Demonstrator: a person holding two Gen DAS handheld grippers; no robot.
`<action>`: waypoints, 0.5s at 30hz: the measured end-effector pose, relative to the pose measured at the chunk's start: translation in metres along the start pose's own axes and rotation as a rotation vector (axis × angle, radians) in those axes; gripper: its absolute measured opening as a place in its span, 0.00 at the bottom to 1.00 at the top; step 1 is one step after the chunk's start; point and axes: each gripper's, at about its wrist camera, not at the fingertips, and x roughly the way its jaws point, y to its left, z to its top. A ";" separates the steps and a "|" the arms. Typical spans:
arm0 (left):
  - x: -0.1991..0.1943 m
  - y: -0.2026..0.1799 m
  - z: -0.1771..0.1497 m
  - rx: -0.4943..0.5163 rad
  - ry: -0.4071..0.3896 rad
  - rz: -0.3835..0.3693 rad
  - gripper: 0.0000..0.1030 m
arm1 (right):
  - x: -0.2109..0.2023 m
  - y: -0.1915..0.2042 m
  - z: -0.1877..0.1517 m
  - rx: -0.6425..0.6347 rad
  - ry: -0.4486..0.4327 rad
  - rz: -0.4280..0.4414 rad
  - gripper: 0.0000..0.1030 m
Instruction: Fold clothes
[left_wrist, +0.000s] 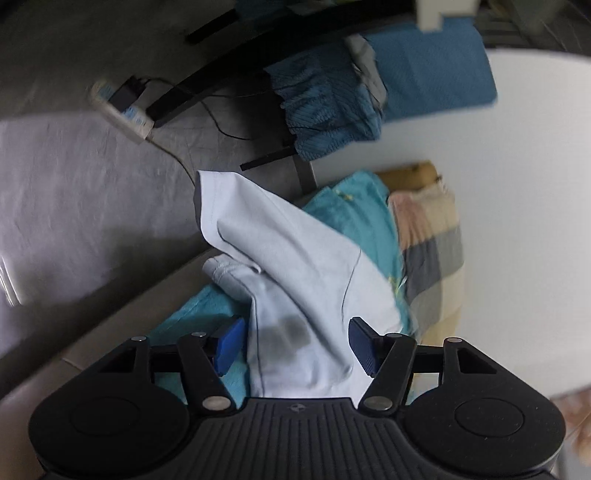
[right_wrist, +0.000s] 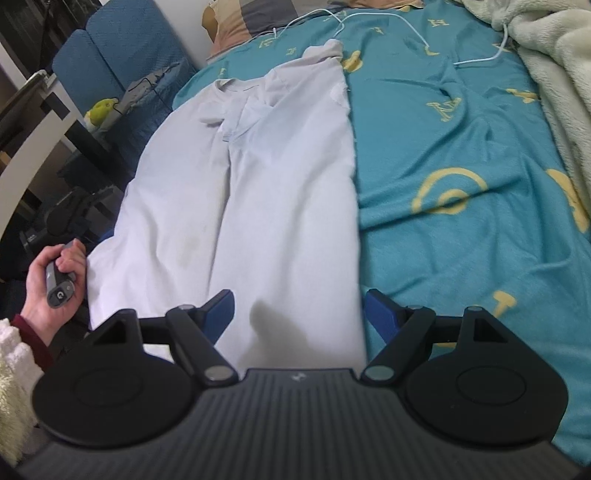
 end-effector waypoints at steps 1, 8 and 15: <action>0.003 0.004 0.003 -0.019 -0.005 -0.017 0.62 | 0.002 0.001 0.001 -0.002 0.001 -0.001 0.77; 0.028 0.009 0.012 0.008 -0.016 -0.016 0.05 | 0.008 0.001 0.001 0.010 0.018 -0.018 0.77; 0.010 -0.070 -0.012 0.407 -0.094 0.018 0.04 | 0.000 0.007 0.003 0.027 -0.010 0.005 0.77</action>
